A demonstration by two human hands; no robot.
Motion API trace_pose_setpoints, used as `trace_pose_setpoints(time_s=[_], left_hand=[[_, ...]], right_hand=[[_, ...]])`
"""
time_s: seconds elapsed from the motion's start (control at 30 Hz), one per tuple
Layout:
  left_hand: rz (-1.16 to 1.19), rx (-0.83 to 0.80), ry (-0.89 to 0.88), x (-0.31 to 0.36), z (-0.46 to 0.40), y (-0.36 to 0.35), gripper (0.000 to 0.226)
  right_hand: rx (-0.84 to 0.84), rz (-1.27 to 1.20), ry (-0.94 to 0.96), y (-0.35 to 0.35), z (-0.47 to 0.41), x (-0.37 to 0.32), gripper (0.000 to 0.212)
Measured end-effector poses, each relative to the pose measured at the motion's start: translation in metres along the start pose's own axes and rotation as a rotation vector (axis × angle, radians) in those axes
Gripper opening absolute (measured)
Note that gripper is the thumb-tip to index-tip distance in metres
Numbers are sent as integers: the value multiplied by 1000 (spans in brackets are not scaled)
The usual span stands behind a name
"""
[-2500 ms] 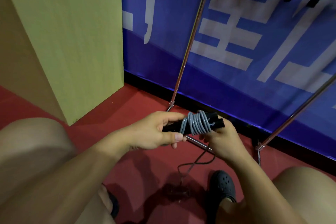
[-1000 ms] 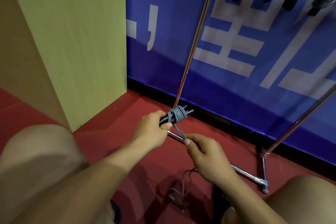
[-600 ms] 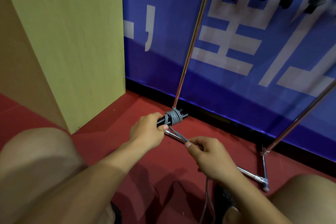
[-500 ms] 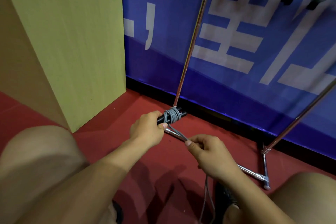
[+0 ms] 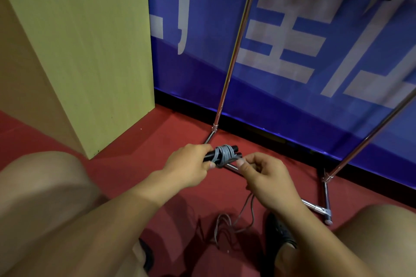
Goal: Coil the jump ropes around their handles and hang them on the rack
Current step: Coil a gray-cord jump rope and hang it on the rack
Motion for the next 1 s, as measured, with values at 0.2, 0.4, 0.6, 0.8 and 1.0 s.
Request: trace_pose_setpoints(time_s=[0.2, 0.4, 0.6, 0.8, 1.0], left_hand=[[6, -112, -132, 17, 8, -9, 31], [2, -186, -271, 38, 18, -13, 26], [44, -198, -344, 46, 25, -9, 37], [51, -149, -438, 60, 35, 4, 32], [65, -99, -476, 65, 35, 14, 34]], right_hand=[[43, -19, -19, 6, -1, -2, 19], [82, 33, 13, 12, -6, 0, 20], [143, 147, 78, 23, -11, -6, 19], [141, 188, 100, 23, -15, -8, 12], [129, 167, 79, 25, -22, -7, 13]])
Point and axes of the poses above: each hand's wrist, its own z-axis away from the middle knuckle, its own y-axis out of the back of the hand, x = y × z, the point moved 10 cm from there along -z, towards the middle knuckle, and after that the axes turned 13 degrees about x, right-handed, at the moved point
